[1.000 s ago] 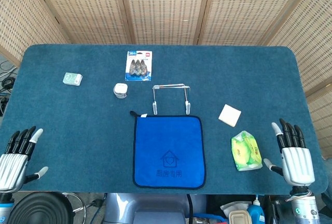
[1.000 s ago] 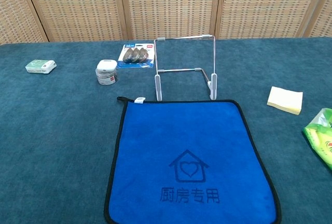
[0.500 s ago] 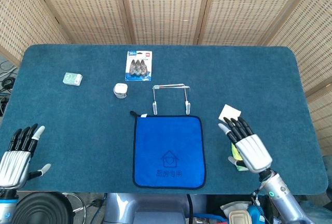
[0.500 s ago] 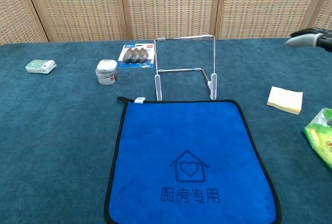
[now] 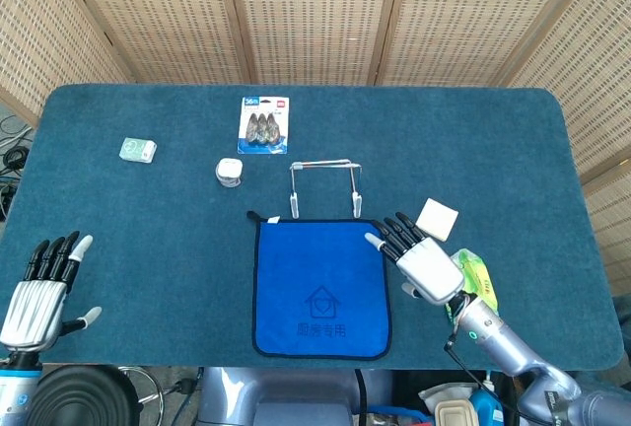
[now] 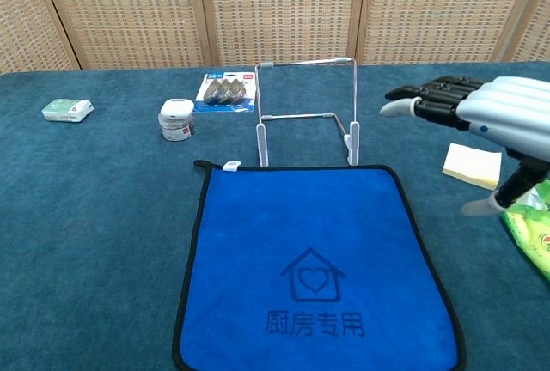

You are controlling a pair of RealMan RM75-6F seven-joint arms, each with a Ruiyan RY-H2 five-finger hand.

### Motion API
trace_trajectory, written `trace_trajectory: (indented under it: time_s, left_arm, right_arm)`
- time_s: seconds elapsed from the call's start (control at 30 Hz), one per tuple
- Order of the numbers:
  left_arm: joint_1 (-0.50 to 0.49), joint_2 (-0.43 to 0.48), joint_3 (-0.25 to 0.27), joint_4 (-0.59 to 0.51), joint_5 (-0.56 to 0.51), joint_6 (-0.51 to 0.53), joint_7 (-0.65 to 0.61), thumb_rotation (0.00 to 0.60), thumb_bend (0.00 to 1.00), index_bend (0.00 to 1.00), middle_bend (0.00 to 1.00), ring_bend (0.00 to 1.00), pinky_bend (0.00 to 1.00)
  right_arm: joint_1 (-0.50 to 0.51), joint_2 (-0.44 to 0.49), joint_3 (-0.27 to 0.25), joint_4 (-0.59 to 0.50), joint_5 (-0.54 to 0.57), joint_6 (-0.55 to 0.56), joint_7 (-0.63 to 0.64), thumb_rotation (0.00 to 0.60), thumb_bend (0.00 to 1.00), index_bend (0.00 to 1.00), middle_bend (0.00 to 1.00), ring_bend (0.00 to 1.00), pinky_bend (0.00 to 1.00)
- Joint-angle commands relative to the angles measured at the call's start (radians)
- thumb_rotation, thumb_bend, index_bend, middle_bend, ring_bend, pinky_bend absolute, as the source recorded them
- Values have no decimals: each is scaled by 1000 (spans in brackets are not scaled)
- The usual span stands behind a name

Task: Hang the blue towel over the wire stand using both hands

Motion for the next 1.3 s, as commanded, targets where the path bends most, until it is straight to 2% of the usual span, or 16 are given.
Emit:
trace_trajectory:
  time_s: [0.03, 0.37, 0.7, 1.0, 1.3]
  left_arm:
    - [-2, -3, 0, 2, -3, -2, 3, 600, 0, 0, 0, 0, 0]
    - [-2, -6, -1, 5, -11, 0, 3, 600, 0, 0, 0, 0, 0]
    - [-3, -8, 0, 7, -15, -1, 5, 600, 0, 0, 0, 0, 0]
    - [-6, -10, -1, 7, -25, -9, 11, 600, 0, 0, 0, 0, 0]
    - [-8, -14, -1, 8, -30, -11, 19, 600, 0, 0, 0, 0, 0]
  right_arm:
    - [27, -42, -18, 51, -13, -22, -11, 600, 0, 0, 0, 0, 0]
    - [68, -135, -70, 183, -27, -44, 34, 600, 0, 2, 0, 0, 0]
    - [85, -196, -86, 266, -20, -32, 18, 600, 0, 8, 0, 0, 0]
    - [110, -203, -99, 334, -40, -20, -24, 600, 0, 19, 0, 0, 0]
    - [124, -209, -116, 350, -25, -36, -26, 600, 0, 22, 0, 0, 0]
